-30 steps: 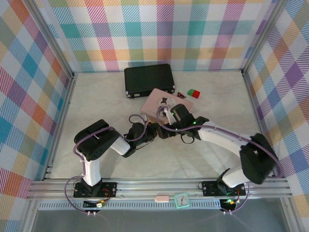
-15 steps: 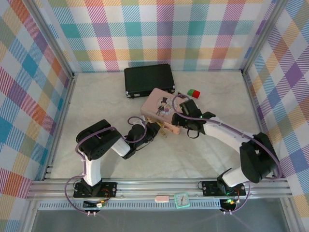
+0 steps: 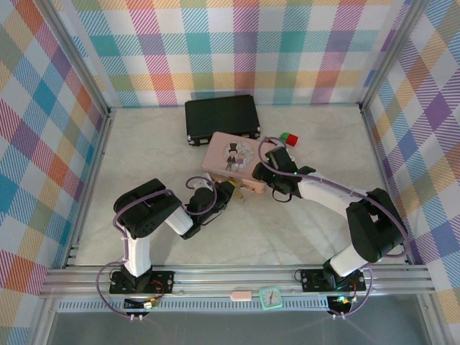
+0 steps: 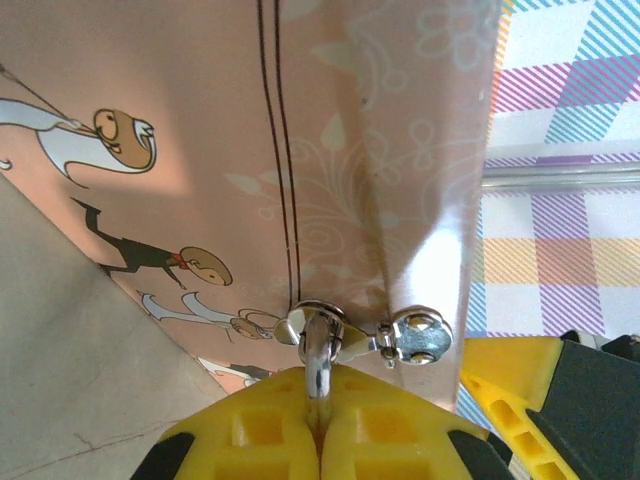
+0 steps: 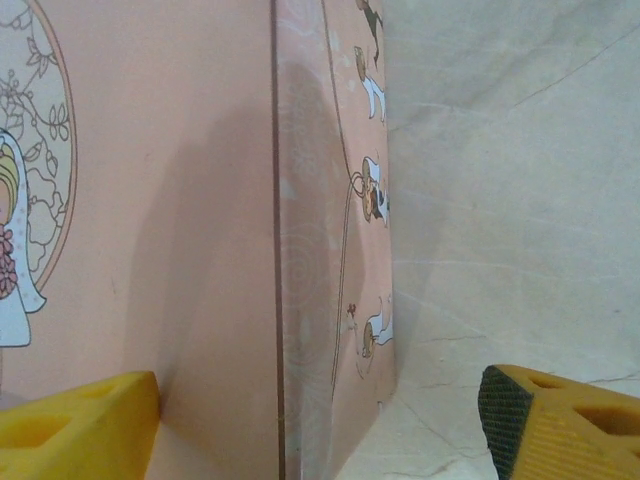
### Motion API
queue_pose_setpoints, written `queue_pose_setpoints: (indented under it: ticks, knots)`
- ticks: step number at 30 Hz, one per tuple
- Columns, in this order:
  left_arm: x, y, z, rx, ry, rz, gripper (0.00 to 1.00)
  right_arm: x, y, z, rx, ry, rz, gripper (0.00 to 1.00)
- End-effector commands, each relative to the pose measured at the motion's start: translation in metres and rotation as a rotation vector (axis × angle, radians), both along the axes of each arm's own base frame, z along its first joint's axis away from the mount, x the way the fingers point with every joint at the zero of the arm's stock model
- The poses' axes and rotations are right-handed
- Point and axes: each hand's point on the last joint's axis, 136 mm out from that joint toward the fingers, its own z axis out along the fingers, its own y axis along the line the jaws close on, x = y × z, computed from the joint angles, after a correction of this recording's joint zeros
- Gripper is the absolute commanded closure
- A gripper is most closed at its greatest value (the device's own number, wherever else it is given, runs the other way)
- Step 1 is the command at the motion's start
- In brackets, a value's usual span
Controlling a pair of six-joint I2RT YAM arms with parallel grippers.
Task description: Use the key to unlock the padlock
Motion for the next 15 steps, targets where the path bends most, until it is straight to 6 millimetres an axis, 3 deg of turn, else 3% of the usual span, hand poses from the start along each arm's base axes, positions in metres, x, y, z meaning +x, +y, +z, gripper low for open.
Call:
queue_pose_setpoints:
  ticks: [1,7,15]
  knots:
    - [0.008,0.02,0.019,-0.022,-0.065,0.131,1.0,-0.024,-0.036,-0.045,-0.079,0.14,-0.136,0.19]
    - [0.013,0.028,0.014,-0.05,-0.041,0.206,1.0,-0.026,-0.04,-0.04,-0.043,0.11,-0.182,0.22]
    - [0.013,0.001,0.019,-0.069,-0.053,0.106,1.0,-0.026,-0.032,-0.037,-0.02,0.111,-0.148,0.23]
